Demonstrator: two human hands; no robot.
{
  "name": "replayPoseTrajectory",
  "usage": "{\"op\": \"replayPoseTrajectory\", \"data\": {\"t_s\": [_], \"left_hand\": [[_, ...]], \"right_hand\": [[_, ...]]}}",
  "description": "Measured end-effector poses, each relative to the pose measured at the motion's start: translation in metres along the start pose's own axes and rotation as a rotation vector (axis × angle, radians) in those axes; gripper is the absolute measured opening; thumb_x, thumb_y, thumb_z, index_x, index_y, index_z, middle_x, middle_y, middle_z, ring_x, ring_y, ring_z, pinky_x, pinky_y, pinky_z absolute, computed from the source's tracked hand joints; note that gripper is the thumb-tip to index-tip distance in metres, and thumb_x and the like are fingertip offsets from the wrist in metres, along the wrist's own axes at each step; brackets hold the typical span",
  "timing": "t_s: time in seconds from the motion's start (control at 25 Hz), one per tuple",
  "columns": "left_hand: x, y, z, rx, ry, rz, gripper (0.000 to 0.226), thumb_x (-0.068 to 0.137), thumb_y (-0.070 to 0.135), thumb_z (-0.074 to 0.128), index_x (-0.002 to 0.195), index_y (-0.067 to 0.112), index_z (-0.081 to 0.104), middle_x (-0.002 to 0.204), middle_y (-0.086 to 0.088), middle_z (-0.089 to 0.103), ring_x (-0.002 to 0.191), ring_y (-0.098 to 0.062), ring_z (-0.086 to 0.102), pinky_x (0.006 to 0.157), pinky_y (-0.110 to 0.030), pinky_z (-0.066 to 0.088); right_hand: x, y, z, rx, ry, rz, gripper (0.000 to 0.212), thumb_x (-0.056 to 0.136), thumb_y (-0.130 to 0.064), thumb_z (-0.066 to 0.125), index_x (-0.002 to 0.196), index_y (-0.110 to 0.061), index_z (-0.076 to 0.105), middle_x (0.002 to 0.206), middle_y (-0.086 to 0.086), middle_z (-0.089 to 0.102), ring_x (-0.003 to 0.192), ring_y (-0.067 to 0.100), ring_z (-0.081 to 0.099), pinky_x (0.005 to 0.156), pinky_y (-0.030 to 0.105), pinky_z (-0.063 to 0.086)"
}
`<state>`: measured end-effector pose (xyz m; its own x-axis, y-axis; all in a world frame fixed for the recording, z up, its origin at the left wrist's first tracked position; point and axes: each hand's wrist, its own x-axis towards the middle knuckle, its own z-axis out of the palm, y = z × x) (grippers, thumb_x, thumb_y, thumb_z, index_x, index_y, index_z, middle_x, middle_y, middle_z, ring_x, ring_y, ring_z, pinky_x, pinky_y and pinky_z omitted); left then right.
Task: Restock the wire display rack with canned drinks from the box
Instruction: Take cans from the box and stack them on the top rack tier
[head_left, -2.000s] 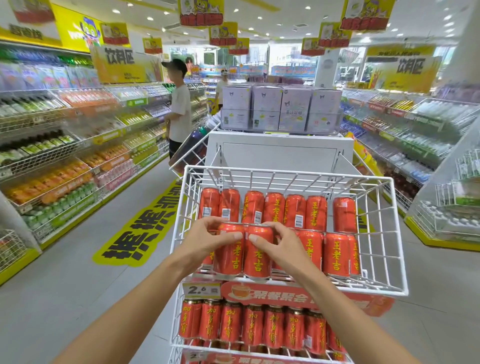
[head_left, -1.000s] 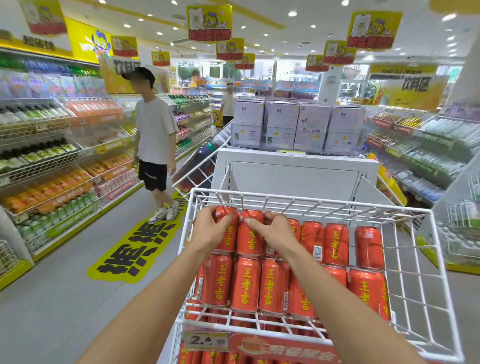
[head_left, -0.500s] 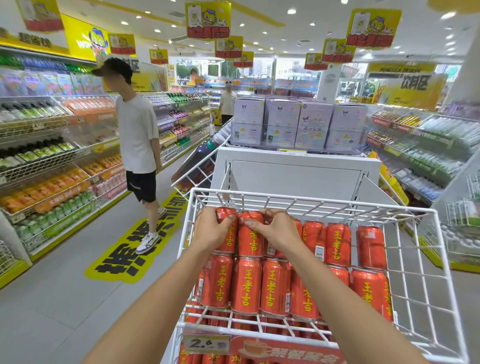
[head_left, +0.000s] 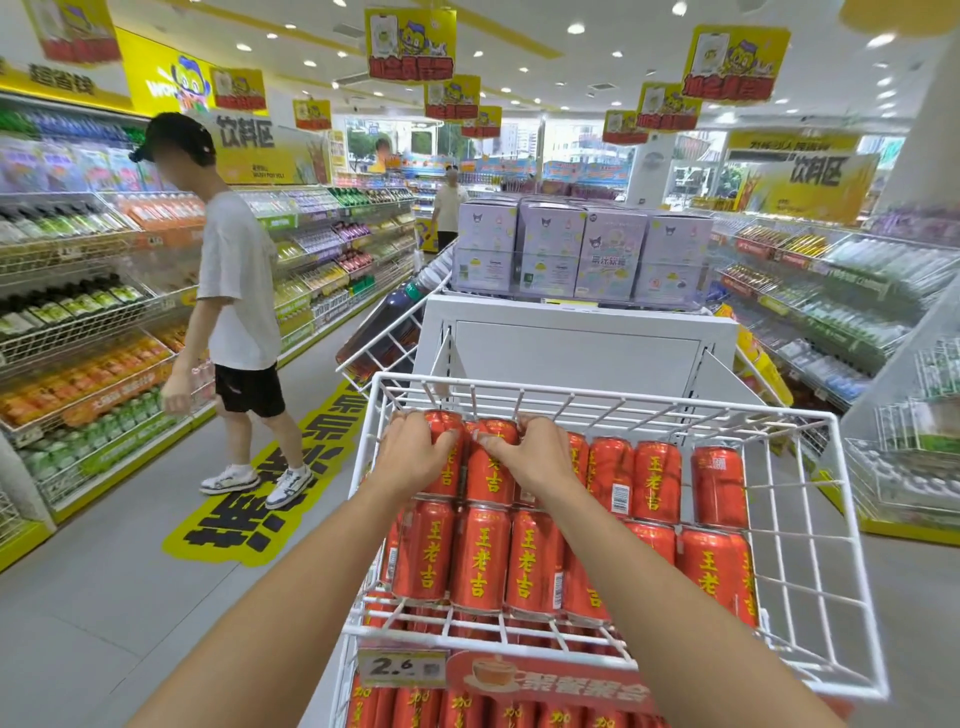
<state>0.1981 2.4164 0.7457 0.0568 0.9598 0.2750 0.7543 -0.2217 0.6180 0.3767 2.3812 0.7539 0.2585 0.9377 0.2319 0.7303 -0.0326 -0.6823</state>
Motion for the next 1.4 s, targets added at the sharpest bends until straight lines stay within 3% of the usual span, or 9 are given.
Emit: {"op": "replayPoseTrajectory", "data": {"t_s": [0.16, 0.48, 0.64, 0.8, 0.88, 1.04, 1.16, 1.28, 1.4], "left_hand": [[-0.028, 0.015, -0.023, 0.203, -0.057, 0.13, 0.035, 0.094, 0.044, 0.057, 0.09, 0.01, 0.054, 0.102, -0.021, 0.061, 0.103, -0.039, 0.058, 0.083, -0.043, 0.044], [-0.112, 0.067, -0.061, 0.533, -0.27, 0.342, 0.043, 0.099, 0.048, 0.055, 0.104, 0.006, 0.059, 0.115, -0.022, 0.06, 0.111, -0.039, 0.055, 0.093, -0.044, 0.042], [-0.155, 0.094, -0.067, 0.53, -0.299, 0.427, 0.045, 0.097, 0.054, 0.053, 0.099, 0.009, 0.056, 0.102, -0.016, 0.058, 0.104, -0.038, 0.058, 0.089, -0.049, 0.049], [-0.212, 0.094, -0.062, 0.508, -0.32, 0.527, 0.05, 0.098, 0.051, 0.054, 0.123, 0.007, 0.055, 0.12, -0.016, 0.059, 0.114, -0.038, 0.057, 0.094, -0.048, 0.049], [-0.242, 0.082, -0.058, 0.469, -0.31, 0.557, 0.048, 0.097, 0.05, 0.056, 0.12, 0.008, 0.056, 0.119, -0.016, 0.059, 0.112, -0.038, 0.058, 0.092, -0.049, 0.05], [-0.284, 0.05, -0.052, 0.407, -0.352, 0.531, 0.049, 0.094, 0.054, 0.054, 0.113, 0.009, 0.06, 0.111, -0.016, 0.066, 0.104, -0.037, 0.062, 0.086, -0.047, 0.052], [-0.307, 0.015, -0.038, 0.367, -0.427, 0.491, 0.065, 0.088, 0.061, 0.047, 0.131, 0.014, 0.058, 0.112, -0.01, 0.071, 0.103, -0.031, 0.066, 0.086, -0.044, 0.054], [-0.317, -0.021, -0.004, 0.322, -0.46, 0.389, 0.042, 0.095, 0.046, 0.059, 0.11, 0.007, 0.061, 0.098, -0.014, 0.066, 0.095, -0.035, 0.063, 0.077, -0.041, 0.049], [-0.35, -0.067, 0.046, 0.3, -0.551, 0.268, 0.045, 0.095, 0.047, 0.057, 0.105, 0.003, 0.06, 0.1, -0.015, 0.064, 0.096, -0.036, 0.061, 0.081, -0.046, 0.051]], "right_hand": [[-0.017, -0.007, -0.026, -0.205, -0.074, -0.158, 0.055, 0.096, -0.059, 0.056, 0.108, -0.006, 0.066, 0.113, 0.019, 0.069, 0.109, 0.037, 0.064, 0.087, 0.041, 0.05], [-0.099, -0.009, -0.084, -0.615, -0.167, -0.427, 0.056, 0.099, -0.059, 0.046, 0.129, -0.013, 0.058, 0.133, 0.015, 0.057, 0.129, 0.036, 0.051, 0.103, 0.047, 0.044], [-0.159, -0.006, -0.119, -0.668, -0.134, -0.403, 0.063, 0.1, -0.06, 0.045, 0.141, -0.014, 0.054, 0.141, 0.014, 0.053, 0.134, 0.035, 0.047, 0.104, 0.052, 0.047], [-0.228, 0.004, -0.144, -0.719, -0.106, -0.325, 0.062, 0.099, -0.061, 0.044, 0.14, -0.015, 0.054, 0.135, 0.014, 0.056, 0.128, 0.038, 0.051, 0.102, 0.052, 0.049], [-0.264, 0.009, -0.145, -0.733, -0.116, -0.289, 0.063, 0.1, -0.061, 0.044, 0.143, -0.016, 0.051, 0.139, 0.015, 0.054, 0.131, 0.038, 0.05, 0.102, 0.053, 0.048], [-0.318, 0.017, -0.128, -0.726, -0.166, -0.265, 0.065, 0.101, -0.059, 0.044, 0.147, -0.014, 0.049, 0.143, 0.017, 0.053, 0.134, 0.038, 0.047, 0.106, 0.055, 0.046], [-0.343, 0.029, -0.1, -0.675, -0.225, -0.265, 0.062, 0.101, -0.057, 0.045, 0.144, -0.012, 0.051, 0.139, 0.015, 0.055, 0.131, 0.037, 0.048, 0.103, 0.053, 0.048], [-0.349, 0.054, -0.05, -0.629, -0.314, -0.263, 0.063, 0.101, -0.057, 0.045, 0.145, -0.012, 0.05, 0.142, 0.013, 0.053, 0.132, 0.036, 0.047, 0.103, 0.052, 0.048], [-0.37, 0.106, 0.019, -0.558, -0.423, -0.243, 0.064, 0.101, -0.056, 0.047, 0.148, -0.012, 0.048, 0.142, 0.015, 0.053, 0.133, 0.038, 0.046, 0.105, 0.051, 0.046]]}}
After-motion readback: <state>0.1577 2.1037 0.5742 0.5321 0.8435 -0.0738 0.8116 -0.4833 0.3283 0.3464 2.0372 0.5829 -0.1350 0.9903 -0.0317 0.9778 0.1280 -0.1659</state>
